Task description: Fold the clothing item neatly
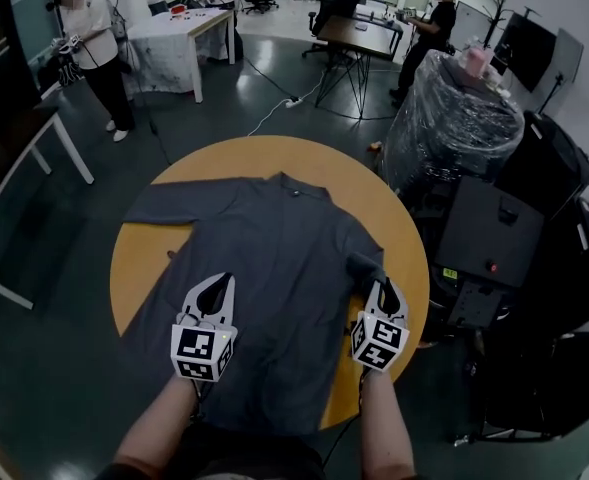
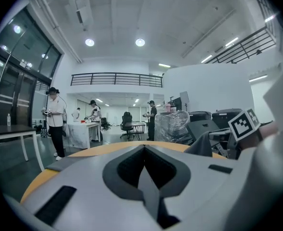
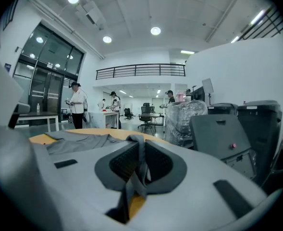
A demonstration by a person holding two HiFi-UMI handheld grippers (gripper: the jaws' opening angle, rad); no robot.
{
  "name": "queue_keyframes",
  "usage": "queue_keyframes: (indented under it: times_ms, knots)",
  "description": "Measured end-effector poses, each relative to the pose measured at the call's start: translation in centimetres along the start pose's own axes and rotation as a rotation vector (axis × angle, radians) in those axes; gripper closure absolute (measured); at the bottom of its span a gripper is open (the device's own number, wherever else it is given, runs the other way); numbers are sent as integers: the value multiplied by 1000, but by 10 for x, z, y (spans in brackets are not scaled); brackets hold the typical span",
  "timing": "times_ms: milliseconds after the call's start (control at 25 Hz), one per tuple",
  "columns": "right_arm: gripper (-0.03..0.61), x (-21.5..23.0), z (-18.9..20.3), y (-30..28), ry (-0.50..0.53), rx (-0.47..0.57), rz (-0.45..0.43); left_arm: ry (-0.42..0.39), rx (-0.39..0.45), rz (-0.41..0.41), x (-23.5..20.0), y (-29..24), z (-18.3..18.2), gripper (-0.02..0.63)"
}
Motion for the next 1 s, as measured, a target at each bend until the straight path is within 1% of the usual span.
queue_keyframes:
  times_ms: [200,360,520,640,800,920,1000]
  knots:
    - [557,8,-32,-7,-4,46,44,-35,26,16,-13,-5,-18,606]
    - [557,-17,-46,-14,4,57,53,-18,35,47,-35,-14,-22,606]
    - [557,-60,-60,-30,21,46,74,-3,25,99,-69,-27,-24,606]
    - [557,-100,-76,-49,42,44,97,-22,18,141,-102,-39,-29,606]
    - [557,-158,-91,-81,89,24,111,-39,-15,202,-141,-59,-27,605]
    - [557,-204,-89,-107,115,-21,86,-53,-45,235,-162,-69,-22,606]
    - [557,-233,-81,-121,134,-57,51,-29,-67,245,-174,-72,-17,606]
Point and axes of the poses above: the fingertips, and each gripper's own axes: y backward along the fingers, x to its right, z out of its underside, the point moved 7 cm from there along y, backward along the fingers, and after that the axes turned 8 degrees about y, right-handed, at the moved point
